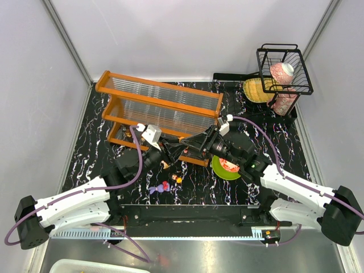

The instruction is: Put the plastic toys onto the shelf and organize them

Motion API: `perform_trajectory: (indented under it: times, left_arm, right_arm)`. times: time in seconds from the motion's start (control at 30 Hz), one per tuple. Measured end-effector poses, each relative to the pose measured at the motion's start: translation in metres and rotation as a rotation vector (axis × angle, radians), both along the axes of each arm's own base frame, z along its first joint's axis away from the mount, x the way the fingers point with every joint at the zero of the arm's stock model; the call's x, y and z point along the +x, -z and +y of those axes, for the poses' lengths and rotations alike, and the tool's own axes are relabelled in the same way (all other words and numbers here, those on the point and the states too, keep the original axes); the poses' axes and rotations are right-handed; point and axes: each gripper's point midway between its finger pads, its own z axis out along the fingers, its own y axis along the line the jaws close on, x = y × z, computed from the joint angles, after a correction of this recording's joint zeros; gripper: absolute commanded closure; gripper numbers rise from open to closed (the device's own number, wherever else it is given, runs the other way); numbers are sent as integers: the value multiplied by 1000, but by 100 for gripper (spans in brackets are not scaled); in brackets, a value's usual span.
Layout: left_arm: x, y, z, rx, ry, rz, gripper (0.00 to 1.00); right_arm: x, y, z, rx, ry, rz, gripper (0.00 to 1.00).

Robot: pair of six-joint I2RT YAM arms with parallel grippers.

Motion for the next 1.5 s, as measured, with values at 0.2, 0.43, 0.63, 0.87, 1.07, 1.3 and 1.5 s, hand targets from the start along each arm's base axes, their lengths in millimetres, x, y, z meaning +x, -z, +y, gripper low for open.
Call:
perform_trajectory:
  times: [0.2, 0.43, 0.63, 0.87, 1.07, 1.3, 1.5]
  left_arm:
    - [1, 0, 1, -5, -5, 6, 100]
    - [6, -1, 4, -16, -31, 9, 100]
    - [4, -3, 12, -20, -51, 11, 100]
    - [10, -5, 52, 26, -161, 27, 100]
    - [49, 10, 119, 103, -386, 75, 100]
    - [91, 29, 172, 157, -479, 159, 100]
    - [113, 44, 182, 218, -434, 184, 100]
  right_arm:
    - [0, -1, 0, 2, -1, 0, 13]
    - [-5, -7, -5, 16, -4, -23, 0]
    - [-7, -17, -20, 2, 38, -74, 0]
    - [2, -42, -57, -184, 183, -207, 0]
    - [4, -75, -96, -308, 310, -335, 0]
    - [0, -60, -120, -420, 357, -352, 0]
    - [-5, -51, -132, -465, 368, -360, 0]
